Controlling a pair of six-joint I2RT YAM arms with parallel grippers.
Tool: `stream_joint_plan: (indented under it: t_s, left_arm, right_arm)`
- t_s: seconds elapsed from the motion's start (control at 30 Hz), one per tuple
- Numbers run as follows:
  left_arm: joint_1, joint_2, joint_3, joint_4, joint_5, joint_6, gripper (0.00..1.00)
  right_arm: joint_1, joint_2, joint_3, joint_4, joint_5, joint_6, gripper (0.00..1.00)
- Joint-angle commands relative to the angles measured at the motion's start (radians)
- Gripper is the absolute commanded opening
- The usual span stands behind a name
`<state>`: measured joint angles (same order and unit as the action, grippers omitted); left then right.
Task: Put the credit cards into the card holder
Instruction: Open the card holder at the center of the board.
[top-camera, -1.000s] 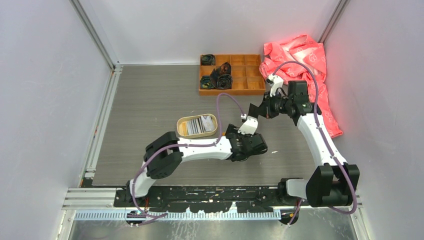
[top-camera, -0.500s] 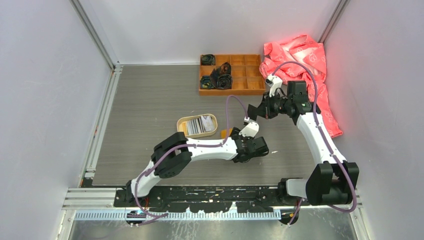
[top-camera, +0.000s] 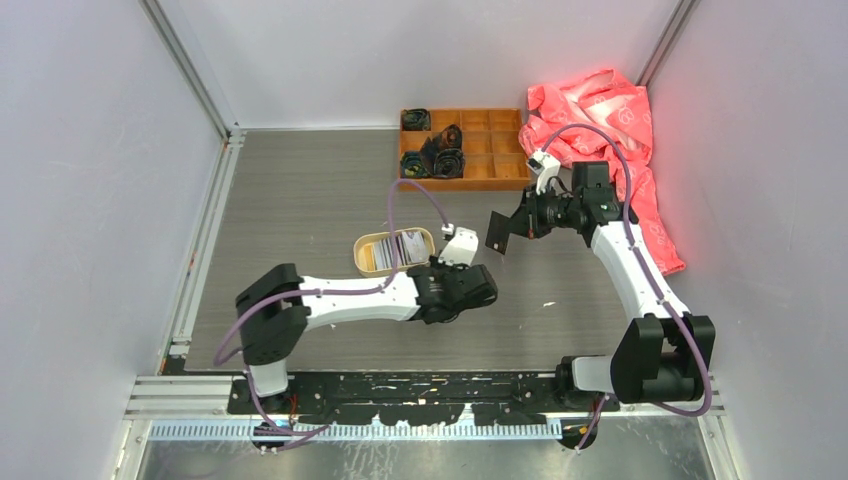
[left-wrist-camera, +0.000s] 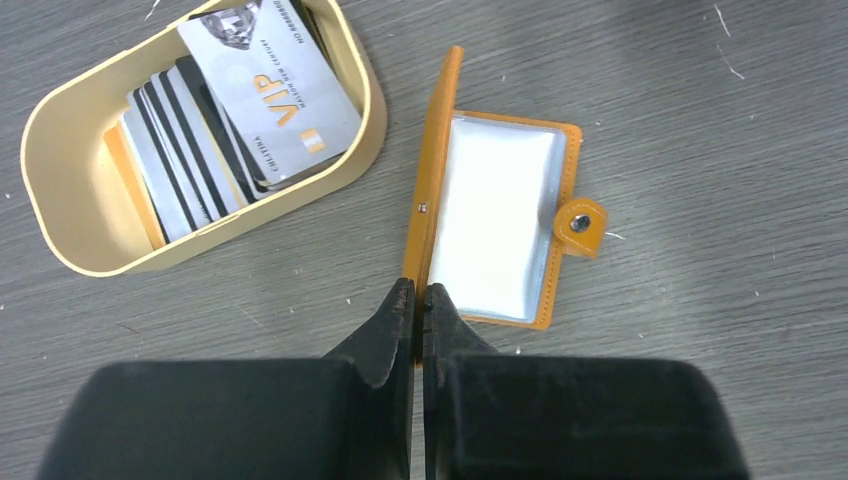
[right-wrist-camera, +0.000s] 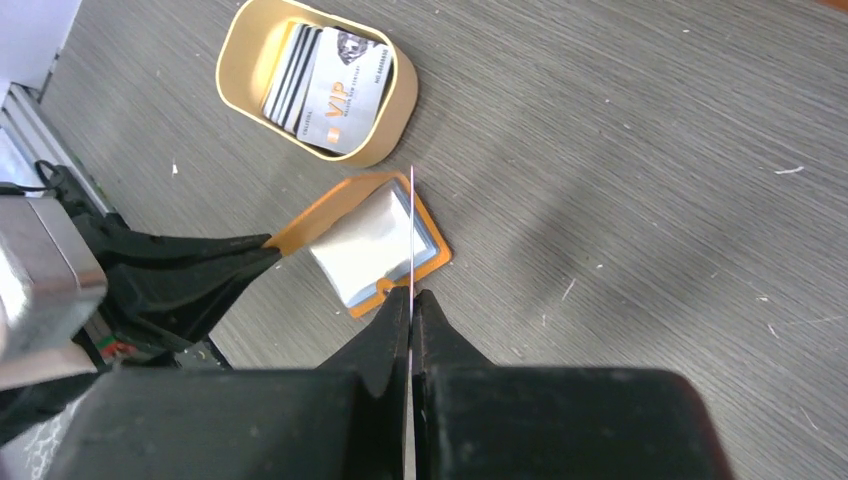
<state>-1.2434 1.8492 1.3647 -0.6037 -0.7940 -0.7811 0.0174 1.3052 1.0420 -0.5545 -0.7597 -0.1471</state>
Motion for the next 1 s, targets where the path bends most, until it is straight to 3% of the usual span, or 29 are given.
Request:
stream_joint_plan:
  t_s: [0.0, 0.13, 0.3, 0.47, 0.57, 0.73, 0.97]
  left_arm:
    - [0.03, -0.122, -0.098, 0.134, 0.004, 0.006, 0.0]
    - [0.087, -0.26, -0.248, 0.218, 0.106, -0.055, 0.0]
    - [0.144, -0.494, -0.562, 0.478, 0.244, -0.233, 0.0]
    - [0.15, -0.693, -0.854, 0.597, 0.259, -0.47, 0.0]
    - [0.138, -0.789, -0.956, 0.62, 0.225, -0.588, 0.0]
    - [0.094, -0.86, -0.98, 0.572, 0.163, -0.621, 0.0]
    - [0.038, -0.797, -0.899, 0.481, 0.111, -0.635, 0.0]
  right_arm:
    - [0.003, -0.006, 0.024, 0.03, -0.098, 0.013, 0.01]
    - [0.028, -0.014, -0.01, 0.071, -0.246, 0.024, 0.01]
    - [0.128, 0.02, -0.059, 0.14, -0.305, 0.06, 0.01]
    - [0.237, 0.103, -0.071, 0.148, -0.336, 0.053, 0.01]
    - [0.318, 0.136, -0.084, 0.159, -0.318, 0.038, 0.01]
    - [0.447, 0.178, -0.08, 0.16, -0.172, 0.013, 0.01]
    - [0.529, 0.169, -0.065, 0.146, -0.06, -0.019, 0.01]
